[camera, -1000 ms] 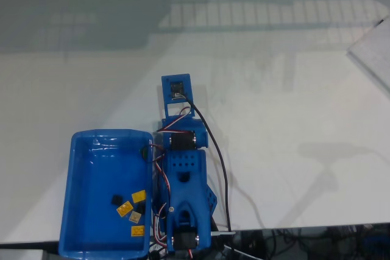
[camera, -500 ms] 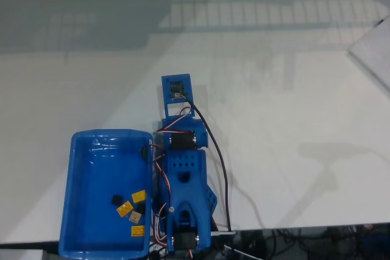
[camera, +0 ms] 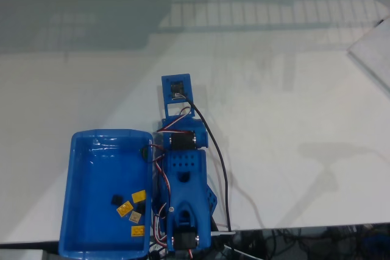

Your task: Pick up all the lego then put into the bin

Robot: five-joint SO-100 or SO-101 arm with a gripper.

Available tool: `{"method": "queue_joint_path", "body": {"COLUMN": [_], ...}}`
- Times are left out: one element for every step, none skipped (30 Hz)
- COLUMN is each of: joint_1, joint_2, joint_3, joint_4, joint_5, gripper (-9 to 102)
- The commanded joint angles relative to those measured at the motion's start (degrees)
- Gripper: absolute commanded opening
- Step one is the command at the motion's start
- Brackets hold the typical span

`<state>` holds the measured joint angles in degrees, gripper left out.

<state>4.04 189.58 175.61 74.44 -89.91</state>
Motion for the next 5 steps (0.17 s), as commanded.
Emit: {"method": "queue_joint_path", "body": {"joint_1": [0.53,0.53,0.53,0.53,0.53], "joint_2": [-0.09,-0.09,-0.09,-0.09,-0.09], "joint_3": [2.02,2.02,2.02,2.02,2.02], "joint_4": [0.26,0.26,0.26,0.26,0.26], "joint_5": [-0.18,-0.18,-0.18,-0.09,-0.09], "gripper": [0,0,0,0,0]}}
